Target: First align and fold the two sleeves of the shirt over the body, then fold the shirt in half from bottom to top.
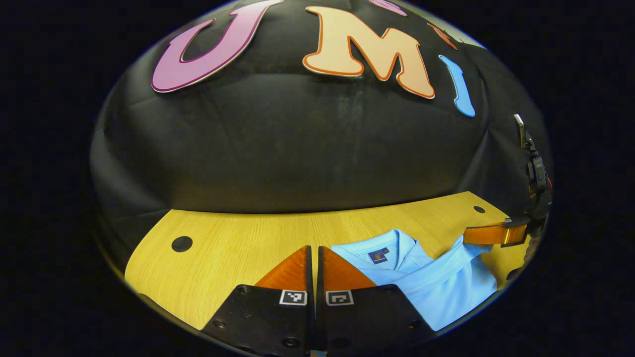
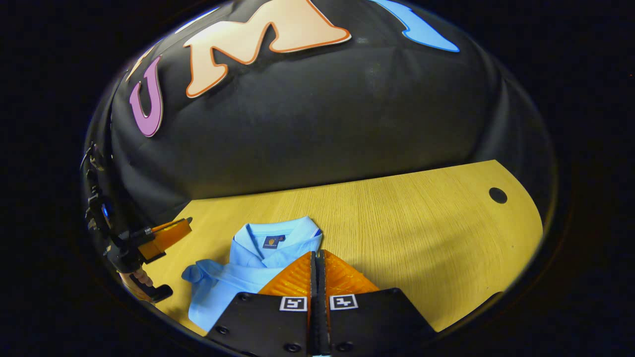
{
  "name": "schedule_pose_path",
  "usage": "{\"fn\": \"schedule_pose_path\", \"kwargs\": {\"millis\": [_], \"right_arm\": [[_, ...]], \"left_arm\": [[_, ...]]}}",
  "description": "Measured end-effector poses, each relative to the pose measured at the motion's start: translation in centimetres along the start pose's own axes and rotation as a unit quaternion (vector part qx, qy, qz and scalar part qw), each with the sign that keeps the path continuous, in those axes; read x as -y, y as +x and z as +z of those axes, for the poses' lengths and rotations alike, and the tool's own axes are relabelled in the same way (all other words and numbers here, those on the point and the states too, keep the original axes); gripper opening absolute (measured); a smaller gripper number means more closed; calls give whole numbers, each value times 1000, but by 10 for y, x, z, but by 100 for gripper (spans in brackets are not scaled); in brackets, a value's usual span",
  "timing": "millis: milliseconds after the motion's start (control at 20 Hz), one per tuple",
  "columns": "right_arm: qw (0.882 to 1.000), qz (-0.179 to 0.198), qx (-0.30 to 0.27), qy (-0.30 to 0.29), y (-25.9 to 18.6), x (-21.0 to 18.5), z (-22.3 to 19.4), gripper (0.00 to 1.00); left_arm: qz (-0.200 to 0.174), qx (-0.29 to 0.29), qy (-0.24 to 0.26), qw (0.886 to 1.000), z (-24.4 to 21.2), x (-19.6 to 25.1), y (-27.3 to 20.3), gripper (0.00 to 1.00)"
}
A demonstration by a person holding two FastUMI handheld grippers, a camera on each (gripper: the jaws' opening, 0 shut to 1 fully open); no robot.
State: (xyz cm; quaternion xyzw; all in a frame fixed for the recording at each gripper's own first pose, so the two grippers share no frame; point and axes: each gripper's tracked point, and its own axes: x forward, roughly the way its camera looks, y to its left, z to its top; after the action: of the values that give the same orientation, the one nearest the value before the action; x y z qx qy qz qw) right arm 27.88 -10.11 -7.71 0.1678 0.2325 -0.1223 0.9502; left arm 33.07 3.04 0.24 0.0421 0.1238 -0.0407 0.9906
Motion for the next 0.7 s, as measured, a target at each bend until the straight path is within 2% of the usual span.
{"fn": "schedule_pose_path", "kwargs": {"millis": [100, 150, 200, 250, 350, 400, 450, 500, 600, 700], "right_arm": [[1000, 7, 9, 7, 0, -2, 5, 5], [1000, 8, 13, 5, 1, -2, 7, 1], [1000, 8, 14, 2, -3, -2, 9, 18], [1000, 10, 15, -3, -7, -2, 10, 24], [1000, 15, 25, -9, -17, -5, 15, 74], [999, 20, 31, -10, -22, -8, 17, 99], [999, 19, 35, -13, -29, -7, 17, 100], [999, 19, 39, -15, -36, -6, 18, 97], [998, 21, 51, -20, -53, -4, 20, 94], [997, 22, 65, -30, -70, 0, 20, 98]], "left_arm": [[0, 4, -2, 1000, 3, 2, -1, 0], [1, 8, -5, 1000, 5, 2, -1, 0], [2, 10, -9, 1000, 6, 3, -3, 0], [-3, 7, -14, 1000, 7, 6, -7, 0], [-17, -9, -16, 1000, 1, 15, -18, 15], [-14, -7, -14, 1000, 2, 13, -22, 30], [-5, -1, -11, 1000, 5, 10, -28, 41], [2, 6, -7, 1000, 9, 8, -36, 66], [6, 16, -8, 1000, 12, 6, -54, 83], [2, 22, -14, 1000, 11, 10, -74, 83]]}}
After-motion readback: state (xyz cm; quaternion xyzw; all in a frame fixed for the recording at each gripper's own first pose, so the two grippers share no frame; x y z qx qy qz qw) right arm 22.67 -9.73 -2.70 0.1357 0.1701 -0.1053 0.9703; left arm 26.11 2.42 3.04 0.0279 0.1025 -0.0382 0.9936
